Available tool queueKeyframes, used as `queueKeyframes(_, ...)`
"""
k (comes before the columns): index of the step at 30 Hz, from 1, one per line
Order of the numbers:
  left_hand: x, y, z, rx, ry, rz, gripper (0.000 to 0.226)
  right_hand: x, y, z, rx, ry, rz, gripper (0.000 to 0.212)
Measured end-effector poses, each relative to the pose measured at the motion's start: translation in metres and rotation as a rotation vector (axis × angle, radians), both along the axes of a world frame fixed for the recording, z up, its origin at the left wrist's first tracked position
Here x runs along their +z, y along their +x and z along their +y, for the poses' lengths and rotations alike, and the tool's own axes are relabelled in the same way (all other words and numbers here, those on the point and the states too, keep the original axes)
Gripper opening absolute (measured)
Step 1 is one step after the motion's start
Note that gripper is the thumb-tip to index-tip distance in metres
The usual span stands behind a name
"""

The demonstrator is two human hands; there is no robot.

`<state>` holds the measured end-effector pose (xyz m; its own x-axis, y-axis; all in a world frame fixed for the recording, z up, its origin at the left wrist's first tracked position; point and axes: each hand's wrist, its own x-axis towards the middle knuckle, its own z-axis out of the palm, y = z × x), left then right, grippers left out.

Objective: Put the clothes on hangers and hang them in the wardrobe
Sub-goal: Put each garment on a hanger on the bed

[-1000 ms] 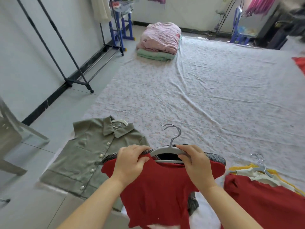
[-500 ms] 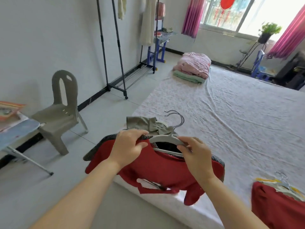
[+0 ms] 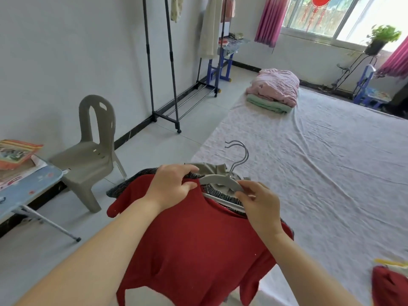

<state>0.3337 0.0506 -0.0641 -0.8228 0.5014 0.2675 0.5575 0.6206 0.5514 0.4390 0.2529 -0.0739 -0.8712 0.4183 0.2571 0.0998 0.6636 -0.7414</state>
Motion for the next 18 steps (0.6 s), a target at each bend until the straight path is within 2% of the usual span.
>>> queueKeyframes(10,-0.119,-0.15,0.095,-0.089,-0.178,-0.226,0.039,-0.11,-0.132,0.08,-0.096,-0.154,-0.226,0.028)
queueKeyframes(18,-0.192,-0.236,0.177,-0.164,-0.256,-0.286,0.037,-0.186,-0.209,0.147,-0.209,-0.231,-0.359,0.021)
